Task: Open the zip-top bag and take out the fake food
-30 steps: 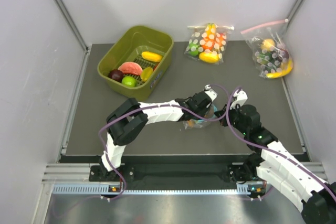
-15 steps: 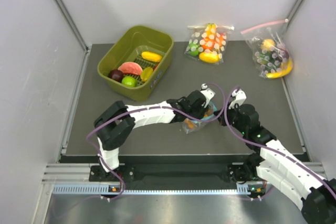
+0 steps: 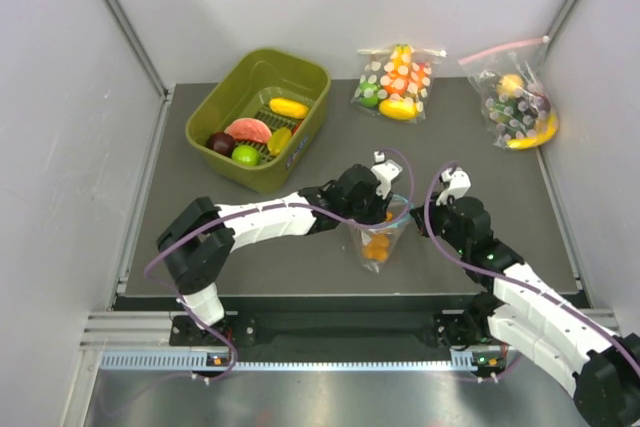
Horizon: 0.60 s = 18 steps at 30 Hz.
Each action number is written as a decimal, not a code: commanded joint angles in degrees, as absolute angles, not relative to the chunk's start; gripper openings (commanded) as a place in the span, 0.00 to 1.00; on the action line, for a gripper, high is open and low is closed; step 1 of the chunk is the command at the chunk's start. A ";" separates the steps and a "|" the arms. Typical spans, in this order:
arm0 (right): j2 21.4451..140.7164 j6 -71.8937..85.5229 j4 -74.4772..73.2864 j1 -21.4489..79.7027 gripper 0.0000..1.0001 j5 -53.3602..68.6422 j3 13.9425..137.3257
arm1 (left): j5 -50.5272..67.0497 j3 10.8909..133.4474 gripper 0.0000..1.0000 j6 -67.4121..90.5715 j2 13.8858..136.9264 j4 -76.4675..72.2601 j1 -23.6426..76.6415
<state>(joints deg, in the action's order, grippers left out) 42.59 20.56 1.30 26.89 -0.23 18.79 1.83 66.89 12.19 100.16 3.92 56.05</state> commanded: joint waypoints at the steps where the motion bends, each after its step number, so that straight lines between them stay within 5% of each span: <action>1: 43.41 19.42 0.35 27.07 0.00 -6.41 20.48 | 7.72 64.17 0.25 13.27 95.72 -3.16 54.59; 10: 45.97 19.51 2.11 27.07 0.00 -4.49 20.04 | 16.87 59.76 0.26 15.73 94.57 -9.84 51.77; 18: 43.07 19.07 0.53 27.07 0.00 -3.69 20.13 | 17.93 64.86 0.42 16.52 101.16 -1.58 52.21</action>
